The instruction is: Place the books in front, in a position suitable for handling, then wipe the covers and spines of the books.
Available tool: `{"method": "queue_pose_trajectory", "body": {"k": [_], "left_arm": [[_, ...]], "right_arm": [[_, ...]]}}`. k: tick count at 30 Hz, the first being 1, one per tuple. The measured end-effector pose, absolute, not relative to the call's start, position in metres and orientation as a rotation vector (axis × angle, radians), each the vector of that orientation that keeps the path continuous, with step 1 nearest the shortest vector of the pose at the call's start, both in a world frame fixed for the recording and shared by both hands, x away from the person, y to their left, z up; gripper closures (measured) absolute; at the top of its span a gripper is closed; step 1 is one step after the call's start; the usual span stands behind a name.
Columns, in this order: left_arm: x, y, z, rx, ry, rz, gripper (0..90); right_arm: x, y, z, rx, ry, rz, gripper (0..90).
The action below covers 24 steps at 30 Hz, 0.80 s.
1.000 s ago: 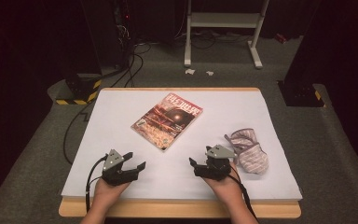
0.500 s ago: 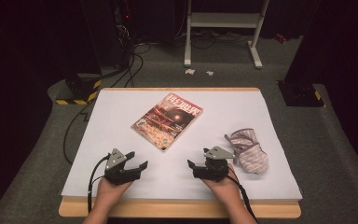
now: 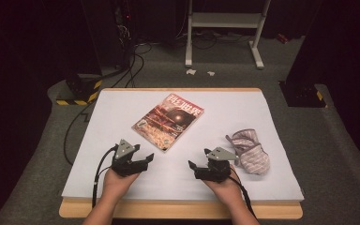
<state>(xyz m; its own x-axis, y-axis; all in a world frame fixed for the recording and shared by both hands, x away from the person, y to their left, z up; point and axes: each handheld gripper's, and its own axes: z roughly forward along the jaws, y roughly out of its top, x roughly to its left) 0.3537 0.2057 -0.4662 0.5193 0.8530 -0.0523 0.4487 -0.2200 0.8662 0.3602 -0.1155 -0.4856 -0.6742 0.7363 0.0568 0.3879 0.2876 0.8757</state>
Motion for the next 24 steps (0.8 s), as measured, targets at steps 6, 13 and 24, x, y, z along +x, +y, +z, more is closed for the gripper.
{"method": "queue_pose_trajectory", "body": {"k": [6,13,24], "left_arm": [[0.364,0.201,-0.458,1.854,1.091,0.552,29.3],[0.372,0.201,-0.456,1.855,1.105,0.548,28.5],[0.399,0.203,-0.457,1.867,1.127,0.535,27.9]], "right_arm": [[0.36,-0.118,-0.484,1.018,2.202,1.348,20.0],[0.361,-0.117,-0.484,1.012,2.207,1.34,19.9],[0.368,-0.117,-0.488,1.044,2.206,1.324,19.9]]}}
